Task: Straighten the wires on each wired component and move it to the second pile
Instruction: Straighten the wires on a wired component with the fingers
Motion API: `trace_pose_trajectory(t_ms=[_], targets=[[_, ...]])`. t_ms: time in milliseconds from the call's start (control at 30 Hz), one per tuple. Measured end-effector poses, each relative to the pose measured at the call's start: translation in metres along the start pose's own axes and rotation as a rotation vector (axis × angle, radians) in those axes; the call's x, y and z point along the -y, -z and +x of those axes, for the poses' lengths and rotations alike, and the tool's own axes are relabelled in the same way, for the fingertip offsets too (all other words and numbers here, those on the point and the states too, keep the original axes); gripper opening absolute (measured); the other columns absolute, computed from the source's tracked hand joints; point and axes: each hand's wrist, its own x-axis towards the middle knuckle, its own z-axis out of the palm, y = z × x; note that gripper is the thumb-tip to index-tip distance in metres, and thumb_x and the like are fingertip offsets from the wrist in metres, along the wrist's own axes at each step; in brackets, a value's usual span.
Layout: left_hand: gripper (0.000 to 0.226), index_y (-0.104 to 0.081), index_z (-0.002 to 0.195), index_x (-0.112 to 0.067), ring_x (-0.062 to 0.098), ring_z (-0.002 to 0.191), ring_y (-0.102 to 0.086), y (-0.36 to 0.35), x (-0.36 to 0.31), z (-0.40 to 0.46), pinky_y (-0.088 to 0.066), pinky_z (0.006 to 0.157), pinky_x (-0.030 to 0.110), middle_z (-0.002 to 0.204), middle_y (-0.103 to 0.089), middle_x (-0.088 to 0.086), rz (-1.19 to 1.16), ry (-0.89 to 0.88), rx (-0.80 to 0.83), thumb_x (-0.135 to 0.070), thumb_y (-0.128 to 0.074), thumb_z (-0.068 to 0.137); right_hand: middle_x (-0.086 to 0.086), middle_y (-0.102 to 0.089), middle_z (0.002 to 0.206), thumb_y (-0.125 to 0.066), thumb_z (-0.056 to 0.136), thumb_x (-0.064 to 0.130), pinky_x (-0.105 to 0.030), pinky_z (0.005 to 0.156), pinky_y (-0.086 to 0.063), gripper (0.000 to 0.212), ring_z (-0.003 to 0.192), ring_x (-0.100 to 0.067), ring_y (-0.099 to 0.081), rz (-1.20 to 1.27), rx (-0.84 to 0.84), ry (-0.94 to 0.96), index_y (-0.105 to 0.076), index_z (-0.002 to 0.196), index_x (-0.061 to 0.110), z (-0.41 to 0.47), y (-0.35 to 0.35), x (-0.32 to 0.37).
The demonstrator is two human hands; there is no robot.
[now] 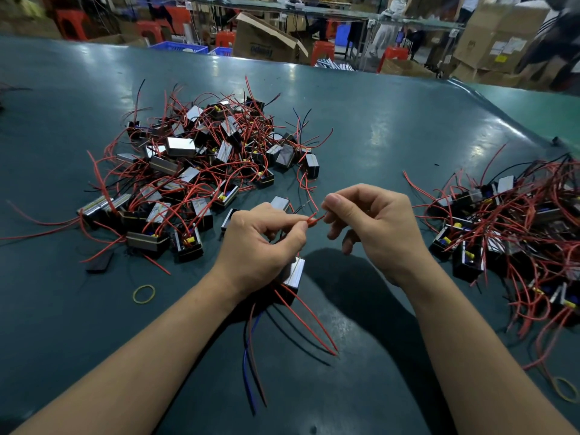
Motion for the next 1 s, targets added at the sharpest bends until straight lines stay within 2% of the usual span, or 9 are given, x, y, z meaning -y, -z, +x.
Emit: trace_pose_trajectory(t_ms=[133, 233, 333, 500, 667, 733, 833, 900, 1000], targets=[[0.018, -0.076, 0.1, -0.012, 0.005, 0.057, -0.052, -0.0004, -0.0021, -0.0004, -0.046, 0.062, 0.022, 0.067, -0.06, -0.005, -0.057, 0.045, -0.004, -0.007, -0.067, 0.085, -0.005, -0.07, 0.069, -0.063, 0.088, -0.001, -0.023, 0.043, -0.049, 0.008, 0.06, -0.018, -0.067, 0.093, 0.024, -0.026, -0.069, 0.088, 0.003, 0.0, 0.0003, 0.0005], [0.019, -0.077, 0.096, -0.014, 0.005, 0.06, -0.054, -0.0003, -0.0018, -0.0008, -0.044, 0.064, 0.019, 0.068, -0.061, -0.005, -0.042, 0.059, -0.01, -0.015, -0.064, 0.082, -0.005, -0.072, 0.071, -0.064, 0.087, -0.003, -0.024, 0.048, -0.053, 0.009, 0.064, -0.02, -0.071, 0.103, 0.033, -0.012, -0.069, 0.089, 0.004, -0.0003, -0.0005, 0.0004], [0.011, -0.077, 0.092, -0.017, 0.005, 0.061, -0.055, 0.0, -0.0004, -0.0004, -0.042, 0.064, 0.019, 0.068, -0.063, -0.004, -0.041, 0.076, -0.026, -0.012, -0.071, 0.085, -0.006, -0.073, 0.073, -0.066, 0.086, -0.003, -0.026, 0.05, -0.055, 0.009, 0.066, -0.022, -0.072, 0.097, 0.024, 0.027, -0.07, 0.089, 0.004, -0.0016, -0.002, 0.0015], [0.013, -0.075, 0.091, -0.021, 0.022, 0.076, -0.067, -0.0002, -0.0005, -0.0004, -0.052, 0.071, 0.03, 0.082, -0.073, 0.01, -0.06, 0.065, -0.048, -0.009, -0.069, 0.087, -0.009, -0.075, 0.076, -0.065, 0.086, -0.004, -0.026, 0.051, -0.055, 0.008, 0.068, -0.024, -0.073, 0.109, 0.052, -0.015, -0.07, 0.09, 0.002, -0.0024, -0.0002, 0.0019], [0.012, -0.077, 0.091, -0.012, 0.022, 0.074, -0.066, 0.0, -0.0006, -0.0006, -0.048, 0.068, 0.022, 0.082, -0.073, 0.009, -0.056, 0.067, -0.014, -0.004, -0.069, 0.088, -0.012, -0.074, 0.077, -0.065, 0.086, -0.003, -0.025, 0.05, -0.054, 0.009, 0.068, -0.024, -0.073, 0.117, 0.074, -0.031, -0.071, 0.088, 0.003, -0.0019, -0.0003, 0.0008], [0.01, -0.077, 0.09, -0.011, 0.017, 0.073, -0.065, -0.0002, -0.0013, -0.0006, -0.047, 0.067, 0.021, 0.081, -0.073, 0.009, -0.062, 0.061, -0.013, -0.005, -0.069, 0.087, -0.008, -0.074, 0.075, -0.068, 0.084, -0.002, -0.025, 0.049, -0.053, 0.01, 0.067, -0.022, -0.072, 0.052, 0.055, 0.042, -0.073, 0.088, 0.006, -0.002, 0.0002, -0.0006], [0.012, -0.077, 0.087, -0.01, 0.0, 0.06, -0.055, 0.0001, -0.0036, -0.0014, -0.038, 0.061, 0.011, 0.07, -0.066, -0.002, -0.057, 0.054, 0.001, -0.012, -0.067, 0.083, -0.006, -0.07, 0.081, -0.074, 0.08, 0.008, -0.026, 0.05, -0.053, 0.015, 0.072, -0.019, -0.068, -0.11, 0.076, 0.174, -0.075, 0.093, 0.012, -0.0031, -0.0001, -0.0006], [0.013, -0.077, 0.086, -0.011, -0.002, 0.056, -0.05, 0.0009, -0.0052, -0.002, -0.035, 0.059, 0.009, 0.063, -0.059, -0.008, -0.043, 0.03, 0.036, -0.012, -0.064, 0.081, -0.007, -0.069, 0.081, -0.072, 0.077, 0.015, -0.026, 0.05, -0.053, 0.018, 0.073, -0.02, -0.067, -0.112, 0.12, 0.148, -0.075, 0.094, 0.013, -0.0031, 0.0008, 0.0009], [0.012, -0.076, 0.085, -0.011, -0.002, 0.056, -0.049, 0.0023, -0.0059, -0.0022, -0.034, 0.059, 0.009, 0.062, -0.055, -0.013, -0.046, -0.006, 0.065, -0.01, -0.065, 0.081, -0.004, -0.071, 0.07, -0.069, 0.081, 0.01, -0.024, 0.046, -0.051, 0.006, 0.063, -0.018, -0.067, -0.028, 0.16, -0.014, -0.074, 0.085, 0.009, -0.001, 0.0046, 0.0018]])
